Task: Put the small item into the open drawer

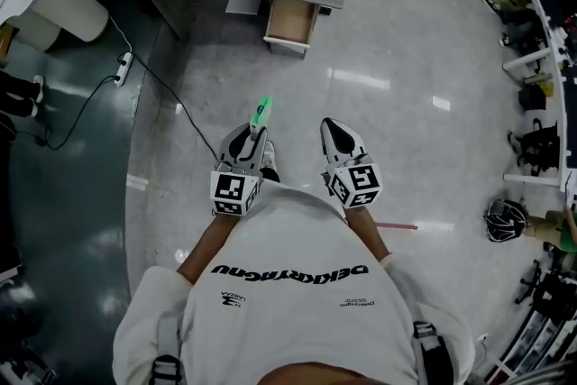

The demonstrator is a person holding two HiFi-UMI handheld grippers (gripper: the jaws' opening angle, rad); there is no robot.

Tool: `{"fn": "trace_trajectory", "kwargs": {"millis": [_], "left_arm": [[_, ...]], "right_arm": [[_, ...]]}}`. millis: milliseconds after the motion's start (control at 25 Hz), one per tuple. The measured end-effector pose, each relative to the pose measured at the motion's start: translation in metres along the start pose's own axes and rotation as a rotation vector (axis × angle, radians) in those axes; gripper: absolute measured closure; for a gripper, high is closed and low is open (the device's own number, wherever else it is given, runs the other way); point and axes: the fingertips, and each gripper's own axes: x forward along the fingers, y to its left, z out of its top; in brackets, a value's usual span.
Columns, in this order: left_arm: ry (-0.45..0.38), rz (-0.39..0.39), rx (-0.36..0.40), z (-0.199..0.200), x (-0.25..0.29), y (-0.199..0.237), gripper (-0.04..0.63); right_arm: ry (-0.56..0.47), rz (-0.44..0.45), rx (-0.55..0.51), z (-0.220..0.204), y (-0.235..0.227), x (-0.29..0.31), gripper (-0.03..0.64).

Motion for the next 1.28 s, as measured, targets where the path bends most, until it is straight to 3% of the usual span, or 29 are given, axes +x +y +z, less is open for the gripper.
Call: {"fn": "trace_trajectory", "kwargs": {"millis": [480, 880, 1280], "left_arm": [[0.070, -0.123, 0.009, 0.019, 0.136, 0.112, 0.491], [0.127, -0.191, -0.008, 0.011, 0.208, 0.134, 0.491], [0.199, -0.181, 0.000, -0.009, 0.285, 0.140, 0.490]], "right_arm": [[0.031, -0.087, 0.037, 0.034, -0.050, 0.152, 0.588], [0.075, -0.161, 0.051, 0.034, -0.095, 0.197, 0.588], [0.115, -0.112, 0.081, 0.024, -0.148, 0.246, 0.588]]}}
